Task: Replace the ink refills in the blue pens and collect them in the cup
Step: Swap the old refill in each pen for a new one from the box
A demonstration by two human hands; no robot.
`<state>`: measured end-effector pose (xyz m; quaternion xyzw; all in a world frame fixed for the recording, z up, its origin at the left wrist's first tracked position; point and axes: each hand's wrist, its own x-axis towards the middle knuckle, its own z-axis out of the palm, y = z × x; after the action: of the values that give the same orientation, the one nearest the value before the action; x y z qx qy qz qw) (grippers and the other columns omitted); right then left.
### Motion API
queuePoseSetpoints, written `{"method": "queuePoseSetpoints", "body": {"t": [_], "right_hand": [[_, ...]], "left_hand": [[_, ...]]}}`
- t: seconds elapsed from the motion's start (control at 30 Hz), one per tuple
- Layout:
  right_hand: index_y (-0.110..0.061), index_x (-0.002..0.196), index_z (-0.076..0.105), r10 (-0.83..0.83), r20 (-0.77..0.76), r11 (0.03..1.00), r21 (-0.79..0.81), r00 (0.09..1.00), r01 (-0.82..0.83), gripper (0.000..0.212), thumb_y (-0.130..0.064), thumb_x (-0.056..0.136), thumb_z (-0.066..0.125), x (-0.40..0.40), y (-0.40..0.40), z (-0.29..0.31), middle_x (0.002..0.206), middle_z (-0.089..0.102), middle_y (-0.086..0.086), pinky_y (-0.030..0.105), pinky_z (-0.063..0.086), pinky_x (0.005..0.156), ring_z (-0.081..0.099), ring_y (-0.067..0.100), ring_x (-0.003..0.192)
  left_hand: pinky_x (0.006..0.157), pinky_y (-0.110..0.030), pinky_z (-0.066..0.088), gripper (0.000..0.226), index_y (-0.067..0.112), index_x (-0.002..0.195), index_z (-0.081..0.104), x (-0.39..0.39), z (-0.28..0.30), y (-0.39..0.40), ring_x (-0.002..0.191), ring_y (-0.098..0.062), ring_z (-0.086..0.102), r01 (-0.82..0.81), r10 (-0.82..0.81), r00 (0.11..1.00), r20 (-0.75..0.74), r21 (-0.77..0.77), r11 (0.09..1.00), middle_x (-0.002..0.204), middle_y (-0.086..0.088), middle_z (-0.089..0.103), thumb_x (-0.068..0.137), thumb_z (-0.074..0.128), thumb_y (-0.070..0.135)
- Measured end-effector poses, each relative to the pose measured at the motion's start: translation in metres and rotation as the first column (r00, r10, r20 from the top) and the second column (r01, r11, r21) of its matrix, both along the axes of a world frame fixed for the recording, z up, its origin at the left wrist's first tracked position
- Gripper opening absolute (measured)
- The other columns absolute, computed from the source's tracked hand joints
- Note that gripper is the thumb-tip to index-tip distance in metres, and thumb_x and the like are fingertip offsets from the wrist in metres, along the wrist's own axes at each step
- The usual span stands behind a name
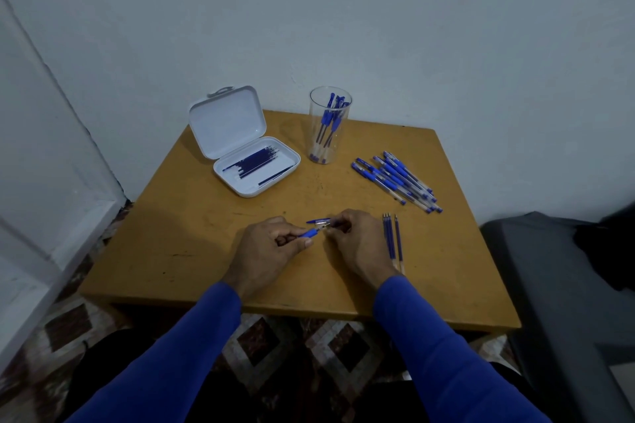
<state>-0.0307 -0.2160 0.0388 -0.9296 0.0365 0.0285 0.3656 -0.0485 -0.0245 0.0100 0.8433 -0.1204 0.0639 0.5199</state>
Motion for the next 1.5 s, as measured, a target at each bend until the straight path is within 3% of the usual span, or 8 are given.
{"method": "queuePoseSetpoints", "body": {"t": [0.23,0.43,0.63,0.83,0.9,1.03,1.2,1.5], "right_hand": [[-0.025,0.103,0.07,-0.078,0.09,0.974,0.217,0.993,0.057,0.013,-0.015,0.097,0.065,-0.011,-0.007,-0.001,0.099,0.065,-0.013,0.017,0.046,0.074,0.06,0.004,0.092],[-0.013,0.096,0.077,-0.06,-0.134,0.778,0.614,0.989,0.13,0.012,-0.02,0.097,0.066,-0.021,-0.003,0.004,0.064,0.063,-0.005,0.019,0.037,0.042,0.048,0.007,0.049],[-0.01,0.099,0.07,-0.028,-0.133,0.719,0.686,0.991,0.113,0.013,-0.02,0.1,0.062,-0.022,-0.004,0.007,0.082,0.07,0.004,0.023,0.037,0.04,0.051,0.01,0.053],[-0.005,0.115,0.059,-0.003,-0.176,0.497,0.854,0.984,0.155,0.021,-0.014,0.097,0.065,-0.023,-0.003,0.01,0.087,0.073,0.008,0.023,0.037,0.036,0.054,0.016,0.055],[-0.005,0.119,0.063,0.023,-0.176,0.504,0.852,0.984,0.141,0.03,-0.008,0.09,0.071,-0.024,-0.002,0.011,0.08,0.068,0.009,0.022,0.038,0.037,0.051,0.015,0.054],[-0.001,0.11,0.067,0.029,-0.169,0.545,0.829,0.985,0.126,0.016,-0.009,0.096,0.064,-0.023,0.0,0.007,0.072,0.063,0.01,0.024,0.039,0.041,0.046,0.017,0.052],[-0.006,0.116,0.049,-0.015,-0.134,0.433,0.892,0.991,0.127,0.017,-0.02,0.108,0.046,-0.021,0.003,0.01,0.103,0.075,0.021,0.023,0.049,0.042,0.067,0.018,0.065],[-0.003,0.128,0.054,-0.134,-0.157,0.256,0.948,0.979,0.187,0.025,-0.001,0.103,0.05,-0.013,0.001,0.01,0.097,0.072,0.018,0.029,0.06,0.055,0.07,0.021,0.072]], "left_hand": [[0.063,-0.015,0.046,0.019,0.027,0.103,0.079,-0.001,0.002,-0.001,0.073,-0.005,0.06,-0.005,0.005,1.0,-0.007,-0.013,1.0,0.08,0.011,0.065,0.084,0.081,0.023],[0.062,-0.013,0.044,0.02,0.025,0.105,0.08,-0.001,0.001,0.0,0.074,-0.007,0.06,-0.008,0.008,1.0,0.019,0.011,1.0,0.079,0.012,0.065,0.085,0.079,0.028],[0.061,-0.012,0.044,0.018,0.022,0.102,0.08,-0.001,0.002,-0.001,0.075,-0.007,0.062,-0.019,0.019,0.999,0.03,-0.005,1.0,0.079,0.012,0.065,0.085,0.08,0.026],[0.061,-0.012,0.043,0.019,0.022,0.103,0.08,-0.001,0.001,-0.001,0.073,-0.003,0.061,-0.016,0.016,1.0,0.027,0.005,1.0,0.078,0.014,0.064,0.085,0.08,0.027],[0.061,-0.012,0.044,0.019,0.023,0.103,0.08,-0.001,0.001,-0.001,0.074,-0.004,0.061,-0.009,0.009,1.0,0.029,0.015,1.0,0.079,0.014,0.064,0.085,0.08,0.028],[0.062,-0.012,0.044,0.018,0.024,0.103,0.08,-0.001,0.002,0.0,0.075,-0.003,0.061,-0.005,0.005,1.0,0.027,0.024,1.0,0.079,0.015,0.064,0.085,0.079,0.027],[0.06,-0.011,0.042,0.017,0.025,0.102,0.079,-0.001,0.001,0.0,0.074,-0.004,0.061,-0.006,0.004,0.999,0.049,0.032,0.999,0.078,0.015,0.064,0.086,0.079,0.026],[0.062,-0.015,0.046,0.018,0.023,0.105,0.08,0.002,-0.003,0.0,0.076,-0.011,0.062,-0.016,0.015,0.998,0.058,0.017,1.0,0.08,0.012,0.067,0.087,0.078,0.028]]}}
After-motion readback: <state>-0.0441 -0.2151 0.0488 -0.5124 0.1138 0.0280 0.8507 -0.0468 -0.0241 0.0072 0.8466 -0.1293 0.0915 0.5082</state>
